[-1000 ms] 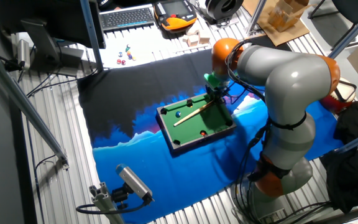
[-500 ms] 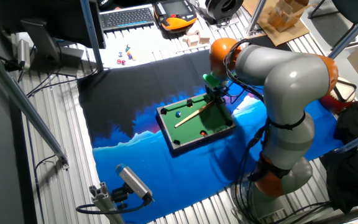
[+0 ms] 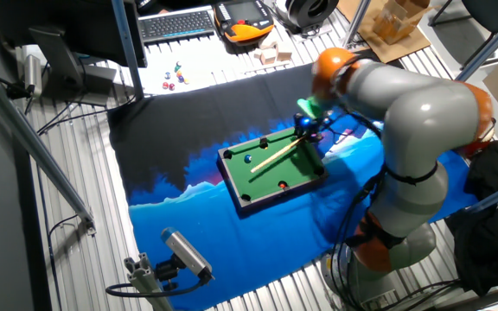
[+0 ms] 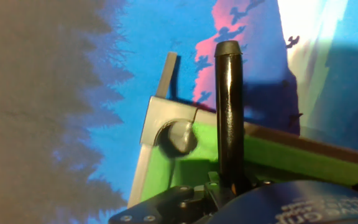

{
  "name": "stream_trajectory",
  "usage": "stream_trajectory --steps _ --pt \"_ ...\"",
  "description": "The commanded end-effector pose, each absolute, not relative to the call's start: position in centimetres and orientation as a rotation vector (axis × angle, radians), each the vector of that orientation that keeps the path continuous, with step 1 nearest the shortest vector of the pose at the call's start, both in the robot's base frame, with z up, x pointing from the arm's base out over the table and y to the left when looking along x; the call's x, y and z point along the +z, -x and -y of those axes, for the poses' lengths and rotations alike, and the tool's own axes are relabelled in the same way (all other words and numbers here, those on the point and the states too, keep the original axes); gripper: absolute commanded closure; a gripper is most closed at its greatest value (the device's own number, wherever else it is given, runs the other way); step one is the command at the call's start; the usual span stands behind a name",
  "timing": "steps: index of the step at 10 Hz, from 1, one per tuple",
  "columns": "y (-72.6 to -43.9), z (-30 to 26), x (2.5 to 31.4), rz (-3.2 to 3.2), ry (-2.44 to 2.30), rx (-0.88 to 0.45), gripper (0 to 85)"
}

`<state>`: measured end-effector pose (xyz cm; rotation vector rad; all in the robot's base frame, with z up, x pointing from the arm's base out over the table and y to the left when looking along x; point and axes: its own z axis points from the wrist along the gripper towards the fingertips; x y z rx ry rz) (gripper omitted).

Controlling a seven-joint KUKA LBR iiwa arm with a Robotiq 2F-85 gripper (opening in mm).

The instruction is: Hit the pool ball

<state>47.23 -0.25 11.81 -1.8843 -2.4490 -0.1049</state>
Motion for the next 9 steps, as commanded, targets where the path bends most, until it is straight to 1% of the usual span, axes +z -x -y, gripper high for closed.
stream_trajectory --steps 1,4,5,6,9 --pt "-47.25 0.09 11.83 2.441 1.918 -0.025 85.0" --pt "-47.21 -0.24 11.94 2.332 2.08 0.001 85.0" --pt "-47.18 -0.25 11.96 2.318 2.097 -0.033 85.0" --pt "-47.17 -0.33 11.98 2.314 2.102 -0.039 85.0" --pt "-47.12 -0.51 12.12 2.306 2.115 0.004 85.0"
